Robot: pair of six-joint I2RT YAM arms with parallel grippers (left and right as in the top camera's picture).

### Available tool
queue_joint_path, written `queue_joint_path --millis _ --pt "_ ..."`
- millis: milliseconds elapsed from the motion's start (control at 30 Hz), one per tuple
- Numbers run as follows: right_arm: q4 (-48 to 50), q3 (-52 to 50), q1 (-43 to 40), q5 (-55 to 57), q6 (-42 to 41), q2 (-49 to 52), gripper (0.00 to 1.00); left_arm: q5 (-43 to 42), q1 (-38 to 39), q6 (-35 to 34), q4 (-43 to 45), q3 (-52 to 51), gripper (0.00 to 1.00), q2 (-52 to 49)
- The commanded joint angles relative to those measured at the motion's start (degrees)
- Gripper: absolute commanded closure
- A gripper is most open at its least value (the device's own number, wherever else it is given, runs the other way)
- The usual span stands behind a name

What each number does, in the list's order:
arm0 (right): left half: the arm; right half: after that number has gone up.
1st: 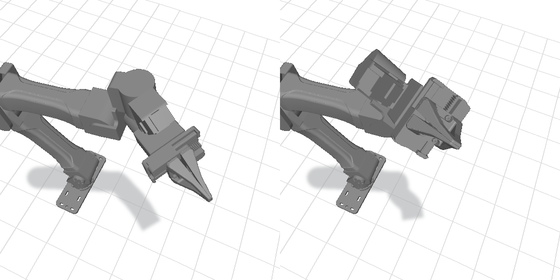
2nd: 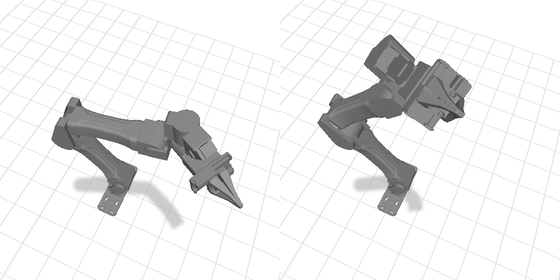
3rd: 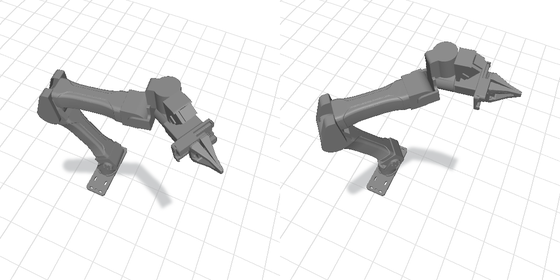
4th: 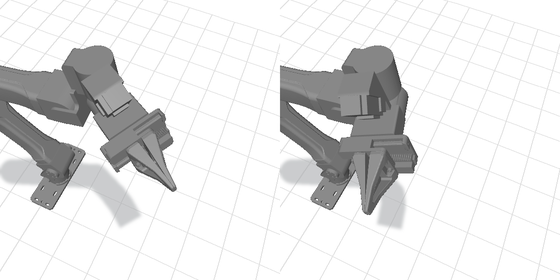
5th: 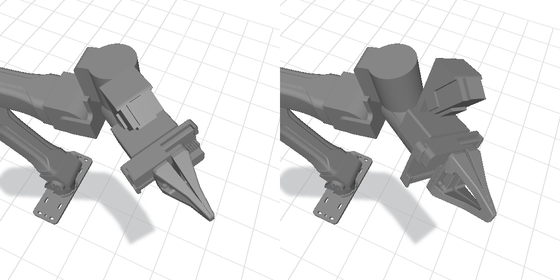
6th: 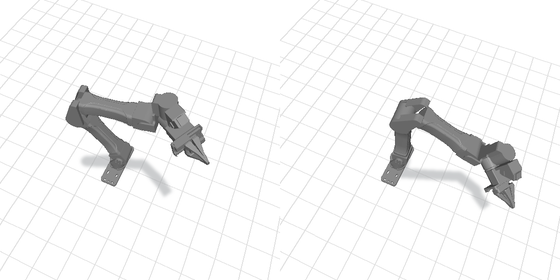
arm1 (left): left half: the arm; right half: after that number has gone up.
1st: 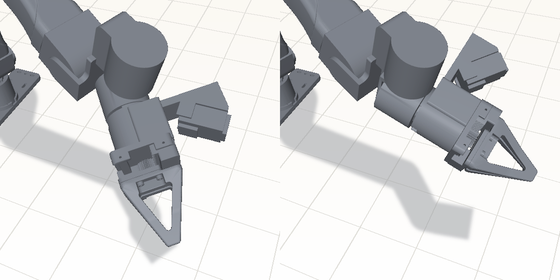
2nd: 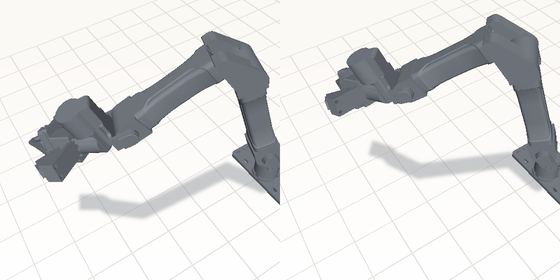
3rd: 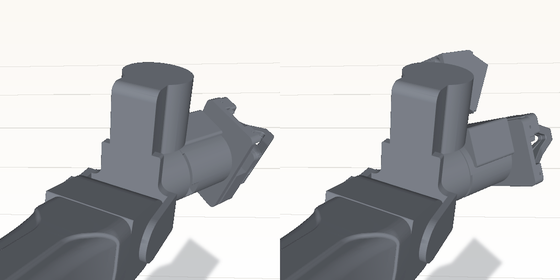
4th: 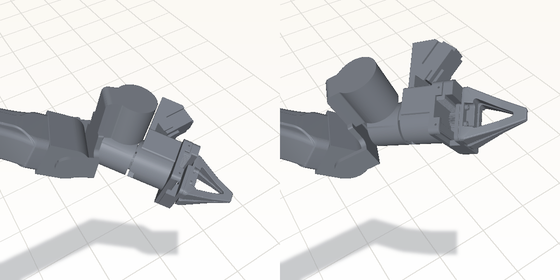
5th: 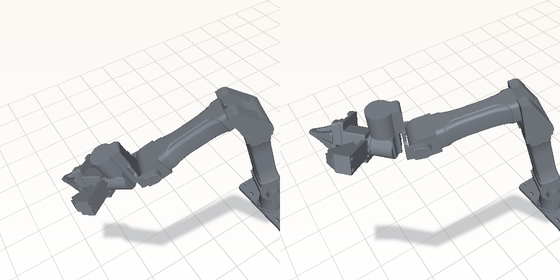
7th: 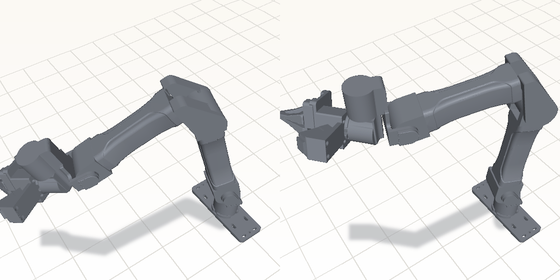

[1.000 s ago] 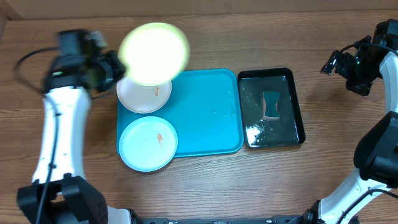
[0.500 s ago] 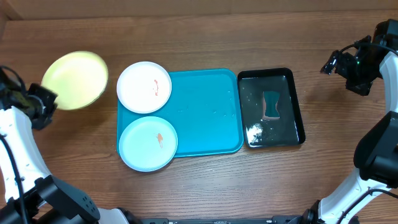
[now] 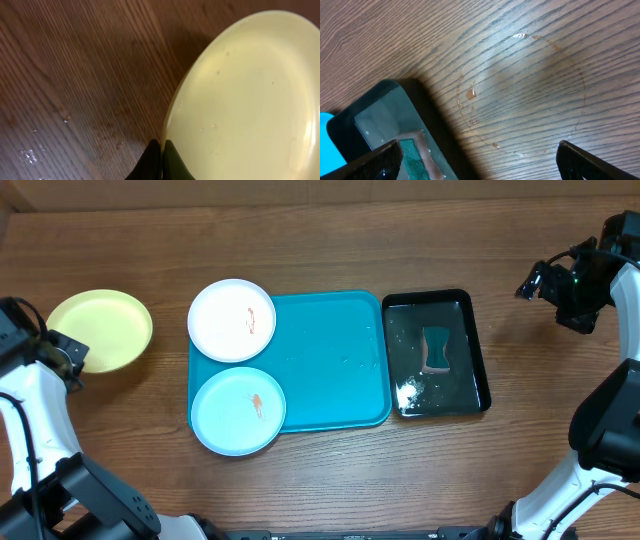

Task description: Clean dirty plates on tray and stack at the side

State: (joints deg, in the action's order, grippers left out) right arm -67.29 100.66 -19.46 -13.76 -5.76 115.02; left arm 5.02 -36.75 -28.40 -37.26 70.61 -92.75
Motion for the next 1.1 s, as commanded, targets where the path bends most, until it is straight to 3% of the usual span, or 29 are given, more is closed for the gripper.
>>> queue_joint_path --millis 0,267,700,733,767,867,933,1067 --pt "0.15 0.98 -0.15 -0.46 0.17 0.02 0.00 0.70 0.57 -0.33 4.39 -5.35 0.96 0.11" --pt "0.15 0.98 -0.15 -0.46 0.17 0.02 0.00 -0.63 1.77 -0.33 17.46 -14.75 0.96 -1.64" --pt "0.15 0.98 -0.15 -0.46 0.15 0.02 0.00 -5.51 2.08 1.44 22.47 -14.86 0.95 -8.33" --pt "0.13 0.98 -0.15 -0.46 0.17 0.02 0.00 -6.03 2.08 1.75 22.47 -14.60 0.90 -8.26" --pt "0.15 0.98 -0.15 -0.46 0.17 0.02 0.00 -6.49 2.08 2.38 22.29 -14.23 0.77 -8.20" --pt "0.13 0.98 -0.15 -0.46 0.17 0.02 0.00 -6.78 2.08 2.91 21.49 -13.44 0.21 -7.61" --pt "0.15 0.98 -0.15 -0.46 0.15 0.02 0.00 -7.58 2.08 2.91 20.50 -12.68 0.13 -6.95" --pt "0.15 0.98 -0.15 -0.46 0.17 0.02 0.00 -16.26 2.14 2.01 17.51 -10.47 0.14 -3.98"
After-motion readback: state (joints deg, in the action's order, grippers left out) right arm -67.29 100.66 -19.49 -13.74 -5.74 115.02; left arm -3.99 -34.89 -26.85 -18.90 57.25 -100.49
